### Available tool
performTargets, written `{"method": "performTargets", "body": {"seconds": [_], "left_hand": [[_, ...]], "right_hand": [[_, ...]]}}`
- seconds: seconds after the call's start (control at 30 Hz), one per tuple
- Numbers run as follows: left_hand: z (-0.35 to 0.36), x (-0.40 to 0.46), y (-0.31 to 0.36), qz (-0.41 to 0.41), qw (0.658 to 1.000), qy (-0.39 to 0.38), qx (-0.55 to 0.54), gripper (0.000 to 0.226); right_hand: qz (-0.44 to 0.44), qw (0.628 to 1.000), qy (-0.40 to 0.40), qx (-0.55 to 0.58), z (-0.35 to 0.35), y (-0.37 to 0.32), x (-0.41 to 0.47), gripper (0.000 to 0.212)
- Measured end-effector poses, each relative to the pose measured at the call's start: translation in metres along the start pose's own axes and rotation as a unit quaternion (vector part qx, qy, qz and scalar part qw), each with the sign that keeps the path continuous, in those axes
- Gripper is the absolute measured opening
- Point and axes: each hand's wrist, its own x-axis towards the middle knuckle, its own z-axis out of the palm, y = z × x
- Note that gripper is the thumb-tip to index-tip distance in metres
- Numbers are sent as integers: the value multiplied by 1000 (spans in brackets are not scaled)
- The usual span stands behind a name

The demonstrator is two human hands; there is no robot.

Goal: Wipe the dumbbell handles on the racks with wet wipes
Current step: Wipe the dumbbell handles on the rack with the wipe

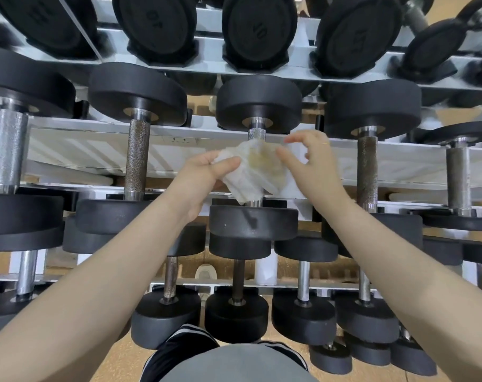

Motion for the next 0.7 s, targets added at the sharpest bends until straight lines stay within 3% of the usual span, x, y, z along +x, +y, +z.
{"method": "performTargets", "body": {"seconds": [0.07, 0.17, 0.27, 0.33, 0.4, 0.47, 0.53, 0.63, 0.7], "left_hand": [[3, -4, 1, 28, 998, -33, -42, 17], [3, -10, 0, 70, 992, -73, -76, 27], [1, -14, 2, 89, 988, -50, -111, 15], [-1, -11, 3, 97, 988, -15, -117, 9], [-2, -7, 4, 93, 993, 15, -65, 17], [2, 0, 4, 84, 996, 38, 16, 28], [7, 8, 3, 75, 993, 72, 56, 34], [10, 13, 1, 61, 993, 71, 69, 23], [9, 12, -3, 50, 993, 50, 93, 15]], "right_hand": [[-60, 998, -21, -1, 6, -12, -7, 29], [-43, 993, -109, 15, 9, -18, -14, 27], [1, 983, -150, 110, 3, -16, -16, 8], [35, 964, -158, 210, -2, -14, -14, 16], [85, 940, -155, 291, -7, -12, -12, 21], [147, 934, -107, 309, -11, -12, -10, 20], [177, 960, 0, 216, -18, -11, -7, 14], [124, 982, 139, 38, -27, -10, 3, 6], [86, 987, 136, -3, -15, -13, 12, 11]]}}
